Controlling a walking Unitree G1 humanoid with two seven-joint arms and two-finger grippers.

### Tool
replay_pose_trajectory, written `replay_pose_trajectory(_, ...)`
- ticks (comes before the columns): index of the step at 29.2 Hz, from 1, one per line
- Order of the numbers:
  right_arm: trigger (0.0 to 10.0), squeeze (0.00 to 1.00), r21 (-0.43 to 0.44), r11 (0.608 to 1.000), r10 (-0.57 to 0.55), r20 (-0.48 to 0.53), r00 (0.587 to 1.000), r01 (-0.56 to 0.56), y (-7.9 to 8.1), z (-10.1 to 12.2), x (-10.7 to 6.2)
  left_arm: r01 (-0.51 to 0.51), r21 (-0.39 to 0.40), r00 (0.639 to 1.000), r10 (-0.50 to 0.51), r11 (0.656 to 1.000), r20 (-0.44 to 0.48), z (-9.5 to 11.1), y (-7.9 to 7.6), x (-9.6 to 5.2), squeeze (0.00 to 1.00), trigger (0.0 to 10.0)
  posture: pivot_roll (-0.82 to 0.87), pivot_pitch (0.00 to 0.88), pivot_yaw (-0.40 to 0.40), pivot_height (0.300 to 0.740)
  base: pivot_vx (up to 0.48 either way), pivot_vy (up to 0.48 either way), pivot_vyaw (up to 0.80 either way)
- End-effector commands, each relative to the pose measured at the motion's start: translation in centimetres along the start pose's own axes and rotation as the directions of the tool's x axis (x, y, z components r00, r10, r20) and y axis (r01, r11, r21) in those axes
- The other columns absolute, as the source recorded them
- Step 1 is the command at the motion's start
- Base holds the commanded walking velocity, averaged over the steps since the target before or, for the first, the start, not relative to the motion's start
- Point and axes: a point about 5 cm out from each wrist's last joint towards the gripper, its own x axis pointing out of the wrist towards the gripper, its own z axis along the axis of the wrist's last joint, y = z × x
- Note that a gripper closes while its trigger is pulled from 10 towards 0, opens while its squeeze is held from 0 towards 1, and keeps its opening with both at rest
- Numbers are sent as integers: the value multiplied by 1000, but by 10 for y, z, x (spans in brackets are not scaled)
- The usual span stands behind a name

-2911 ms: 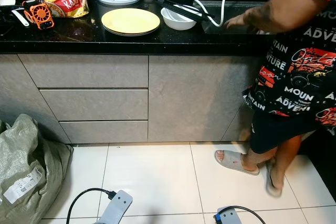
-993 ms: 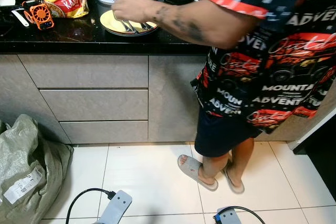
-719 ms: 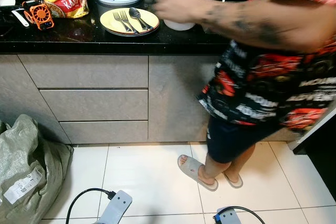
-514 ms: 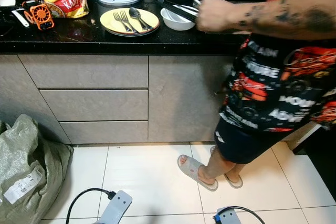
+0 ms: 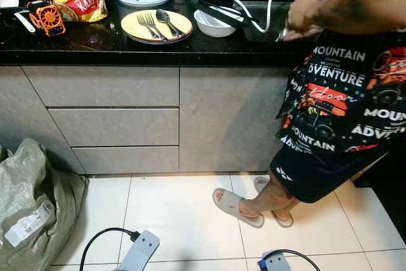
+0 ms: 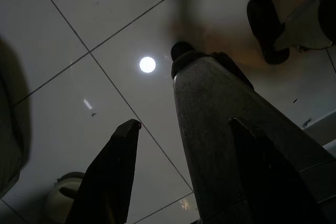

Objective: Kitchen organization

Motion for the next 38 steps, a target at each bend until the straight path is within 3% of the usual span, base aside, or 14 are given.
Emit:
replay_pose_trajectory(1, 10000, 0, -1, 1000, 11, -20, 1000, -11, 3, -5, 0, 17, -3, 998, -17, 1000, -61, -16, -2, -1, 0, 10000, 15, 78, 4, 740, 0, 0, 0)
replay_pose_trajectory(38, 10000, 0, -5, 1000, 18, -23, 1000, -18, 6, -5, 0, 16, 6, 998, -16, 1000, -67, -18, 1, -2, 0, 10000, 13, 72, 10, 740, 0, 0, 0)
